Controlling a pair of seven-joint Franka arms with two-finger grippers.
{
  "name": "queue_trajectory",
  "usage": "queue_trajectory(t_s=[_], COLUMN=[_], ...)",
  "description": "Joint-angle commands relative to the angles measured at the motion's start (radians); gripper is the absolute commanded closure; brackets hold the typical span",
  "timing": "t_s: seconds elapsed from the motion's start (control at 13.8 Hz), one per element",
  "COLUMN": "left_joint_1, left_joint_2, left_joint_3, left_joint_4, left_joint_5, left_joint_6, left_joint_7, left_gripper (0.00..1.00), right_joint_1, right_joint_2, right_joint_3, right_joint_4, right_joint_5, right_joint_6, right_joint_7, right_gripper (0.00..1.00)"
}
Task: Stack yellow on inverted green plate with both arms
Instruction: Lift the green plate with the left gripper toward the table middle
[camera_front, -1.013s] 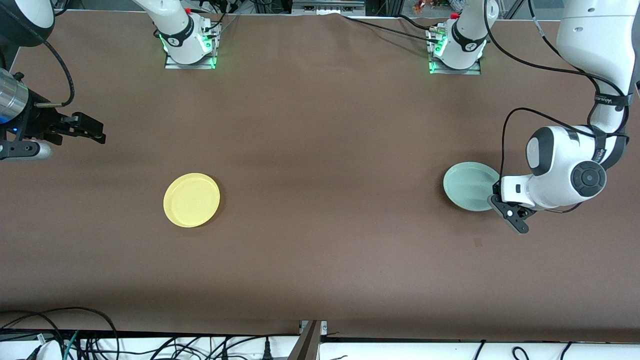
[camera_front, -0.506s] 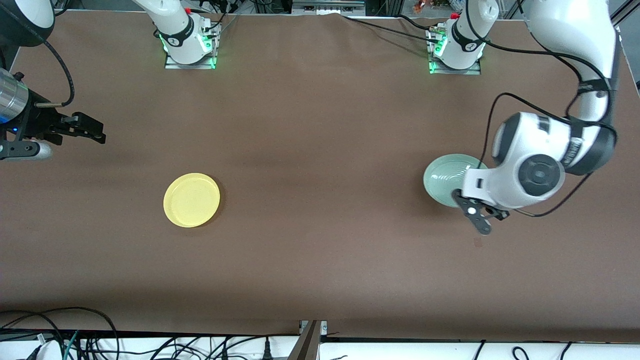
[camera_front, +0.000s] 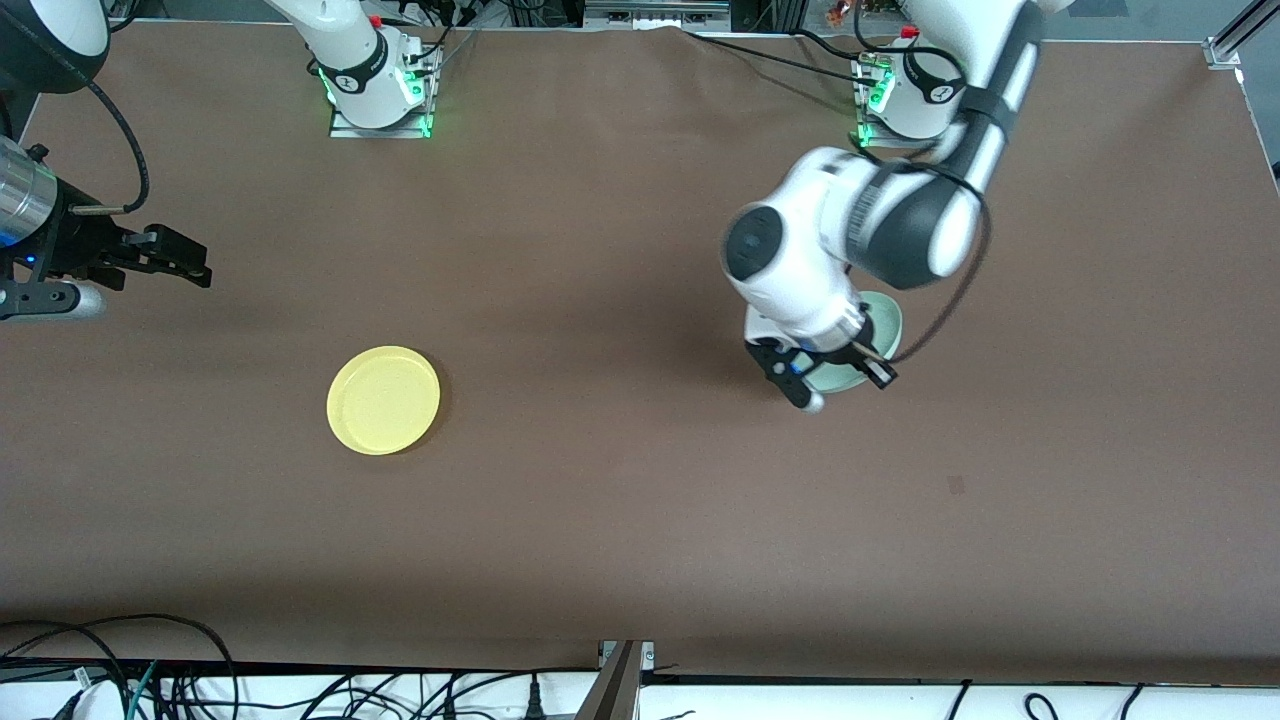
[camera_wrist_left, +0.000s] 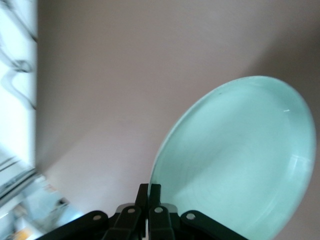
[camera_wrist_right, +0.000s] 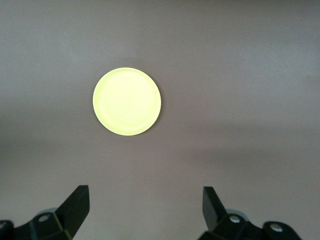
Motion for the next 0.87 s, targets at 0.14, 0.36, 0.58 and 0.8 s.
queue_trajectory(t_s=[0.14,0.36,0.58,0.8], left_joint_1=[-0.175,-0.289,-0.327,-0.37], left_joint_2=[0.092,0.198,0.253,0.307], left_joint_3=[0.024,0.027,0.027,0.027], left_joint_4=[0.035,0.064,0.107,0.11], left_joint_5=[0.118,0.246,0.244,0.243], left_joint_6=[-0.031,-0.109,-0.144,-0.161], left_joint_7=[-0.341,-0.583,-0.651,-0.762], left_gripper=[1.0,1.0,1.0,1.0], right_joint_1=[0.001,0.001,0.001,0.001], right_joint_2=[0.004,0.004,0.004,0.004], right_joint_3=[0.001,0.001,0.001,0.001], right_joint_4=[0.016,0.018,0.018,0.018], right_joint_5=[-0.015,-0.015,-0.015,-0.013], right_joint_6=[-0.012,-0.012,-0.012,-0.013], right_joint_7=[-0.007,-0.006,-0.006,-0.006], right_gripper=[0.0,0.0,0.0,0.0])
